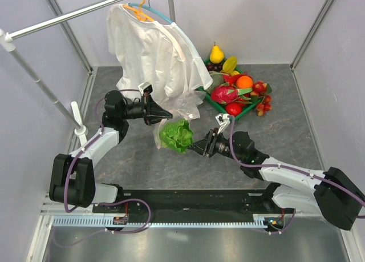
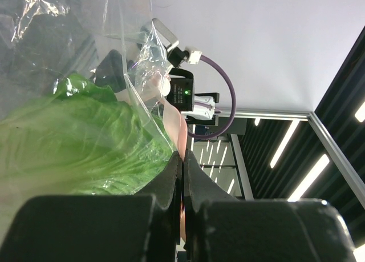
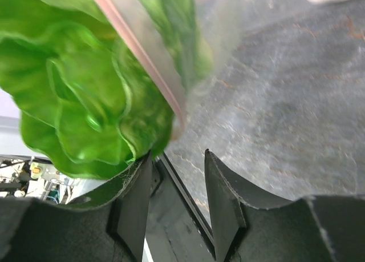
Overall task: Place the food in the zip-top bag and seal the zipper
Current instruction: Place the fake vegetable in the zipper food storage bag.
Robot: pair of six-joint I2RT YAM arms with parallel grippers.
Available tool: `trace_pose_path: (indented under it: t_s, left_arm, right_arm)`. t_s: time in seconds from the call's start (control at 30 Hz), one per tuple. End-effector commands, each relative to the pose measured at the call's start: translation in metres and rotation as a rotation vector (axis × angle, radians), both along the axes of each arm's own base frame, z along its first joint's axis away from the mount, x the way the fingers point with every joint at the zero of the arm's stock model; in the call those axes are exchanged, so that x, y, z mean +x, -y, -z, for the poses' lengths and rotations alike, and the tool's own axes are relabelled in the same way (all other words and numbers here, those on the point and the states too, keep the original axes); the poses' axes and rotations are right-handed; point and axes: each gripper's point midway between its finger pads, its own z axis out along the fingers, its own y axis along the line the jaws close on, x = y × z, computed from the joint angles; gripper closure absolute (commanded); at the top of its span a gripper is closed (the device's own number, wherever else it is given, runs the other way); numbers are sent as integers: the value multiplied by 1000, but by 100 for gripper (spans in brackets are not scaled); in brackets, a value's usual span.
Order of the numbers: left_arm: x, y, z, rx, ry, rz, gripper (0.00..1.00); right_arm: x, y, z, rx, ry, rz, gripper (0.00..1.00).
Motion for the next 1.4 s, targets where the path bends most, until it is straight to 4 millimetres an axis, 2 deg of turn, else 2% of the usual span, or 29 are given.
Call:
trace_pose_path:
  t_s: [0.0,0.17,0.37,0.6,0.83,1.0,1.2,1.37]
  left_arm:
    - [-2,-2,-20,-18,60,-1,98]
    - [-6,-2,-20,-19,57,3,98]
    - [-6,-2,-25,-23,65,5,98]
    - [-5,-2,-29,-25,69,6,98]
    - [1,-3,-37,-36,91,-15,98]
    - [6,-4,-48,-55,117,-41,98]
    - [14,-7,-61,-69,148,-57,98]
    - [13,-7,-59,-68,144,-59,98]
  right_arm:
    - [13,-12,-37,68,89,9,52]
    - [22,-15,-39,57,86,34,54]
    - [35,-9,-24,8,54,114,59]
    - [30,-8,-19,18,45,104,60]
    - [37,-3,-29,87,-40,185,53]
    - [45,2,-48,141,-68,246,52]
    - [46,-2,-52,168,-116,256,50]
    - [40,-5,-49,181,-173,241,50]
